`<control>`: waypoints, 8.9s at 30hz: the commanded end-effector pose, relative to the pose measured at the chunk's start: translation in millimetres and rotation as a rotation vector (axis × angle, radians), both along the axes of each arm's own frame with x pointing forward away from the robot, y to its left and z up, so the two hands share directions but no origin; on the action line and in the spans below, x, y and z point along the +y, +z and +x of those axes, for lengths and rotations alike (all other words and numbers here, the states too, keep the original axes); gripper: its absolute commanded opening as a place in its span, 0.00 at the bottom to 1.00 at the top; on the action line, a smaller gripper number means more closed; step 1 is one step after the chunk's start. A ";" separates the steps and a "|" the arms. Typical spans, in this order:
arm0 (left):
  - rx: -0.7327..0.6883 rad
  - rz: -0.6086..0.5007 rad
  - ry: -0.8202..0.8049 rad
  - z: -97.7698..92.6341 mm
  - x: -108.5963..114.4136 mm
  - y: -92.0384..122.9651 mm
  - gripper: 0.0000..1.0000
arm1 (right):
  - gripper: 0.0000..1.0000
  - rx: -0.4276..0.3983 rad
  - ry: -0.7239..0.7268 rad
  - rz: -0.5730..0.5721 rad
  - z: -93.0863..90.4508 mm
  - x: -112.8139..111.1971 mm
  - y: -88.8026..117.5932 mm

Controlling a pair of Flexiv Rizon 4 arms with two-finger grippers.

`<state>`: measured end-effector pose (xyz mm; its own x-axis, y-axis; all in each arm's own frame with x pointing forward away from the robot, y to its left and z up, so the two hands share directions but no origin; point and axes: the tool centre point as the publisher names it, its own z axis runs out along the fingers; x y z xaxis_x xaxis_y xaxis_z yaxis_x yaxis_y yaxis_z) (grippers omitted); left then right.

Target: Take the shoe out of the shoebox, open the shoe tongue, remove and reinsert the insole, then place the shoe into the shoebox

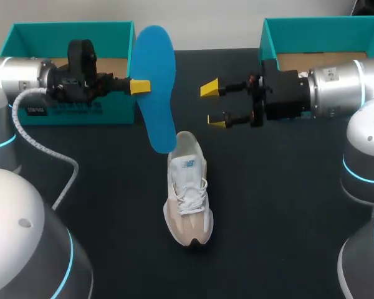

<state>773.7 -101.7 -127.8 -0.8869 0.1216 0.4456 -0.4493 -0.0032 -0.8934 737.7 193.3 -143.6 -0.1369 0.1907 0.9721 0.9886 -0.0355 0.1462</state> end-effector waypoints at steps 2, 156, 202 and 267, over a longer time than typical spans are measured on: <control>-0.619 -0.066 0.044 -1.4 0.5 1.2 0.00 | 1.00 0.001 -0.003 -0.002 0.2 2.8 0.0; -0.994 0.317 -0.184 5.2 27.4 -77.2 1.00 | 0.00 -0.553 0.186 -0.025 38.8 50.6 -9.7; -0.832 0.646 -0.188 -13.6 27.7 -203.0 1.00 | 0.00 -0.986 0.375 -0.005 73.0 36.2 -82.1; -0.791 0.746 -0.127 8.7 2.5 -220.6 1.00 | 0.00 -0.995 0.355 0.013 65.6 52.8 -140.7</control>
